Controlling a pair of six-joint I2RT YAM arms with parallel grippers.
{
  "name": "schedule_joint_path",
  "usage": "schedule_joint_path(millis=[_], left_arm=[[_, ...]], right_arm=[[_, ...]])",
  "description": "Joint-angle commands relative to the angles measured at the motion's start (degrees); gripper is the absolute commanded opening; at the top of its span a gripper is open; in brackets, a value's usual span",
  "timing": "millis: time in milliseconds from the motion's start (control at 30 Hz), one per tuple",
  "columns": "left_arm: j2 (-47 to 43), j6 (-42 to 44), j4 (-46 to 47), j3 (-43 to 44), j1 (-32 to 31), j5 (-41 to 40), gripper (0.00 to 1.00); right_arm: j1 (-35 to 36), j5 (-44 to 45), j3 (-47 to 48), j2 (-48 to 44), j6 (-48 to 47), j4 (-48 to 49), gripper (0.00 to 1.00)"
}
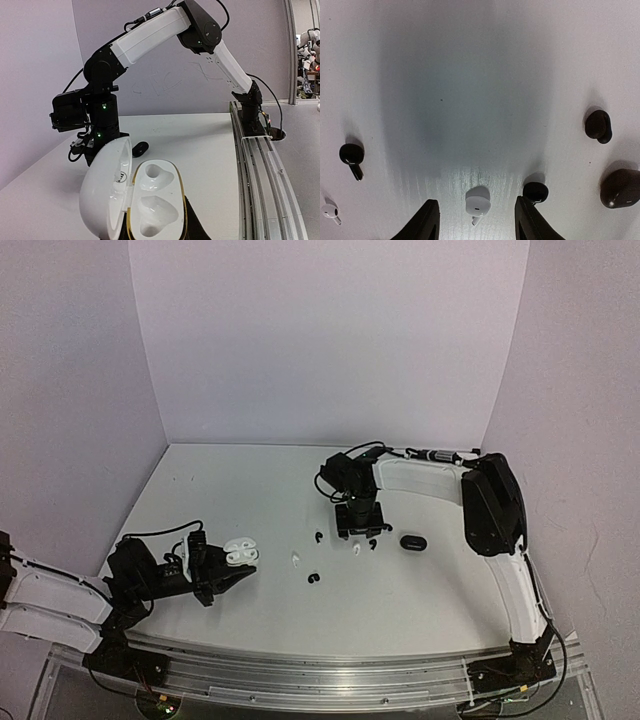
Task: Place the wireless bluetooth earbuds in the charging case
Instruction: Pick up the right earbud from the center of the board.
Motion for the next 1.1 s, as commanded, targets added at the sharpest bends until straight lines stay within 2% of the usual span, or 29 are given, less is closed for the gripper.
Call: schedule_joint_path(millis=[0, 267, 533, 867, 1067], left_arm=[[-0.3, -0.9, 1.6, 0.2, -0.2, 0.9, 0.00], [-0.4, -0.9, 1.7, 0.2, -0.2, 0.5, 0.00], [-0.5, -1.1, 1.3, 0.5, -0.2, 0.2, 0.00], [-0.2, -1.0, 0.9, 0.5, -0.2, 0.2, 0.00], [-0.3, -0.9, 0.9, 0.5, -0.2, 0.2, 0.00]], right_arm=[[-0.3, -1.3, 2.5, 1.2, -0.5, -1.3, 0.49], [-0.3, -1.1, 3.8, 3.5, -1.4, -4.5, 0.45], [-0.4, -0.5, 3.6, 4.0, -1.8, -4.6, 0.36], [-0.3, -0.4, 3.8, 5.1, -2.5, -4.6, 0.31], [-0.3, -0.5, 4.1, 5.1, -2.7, -4.6, 0.17]])
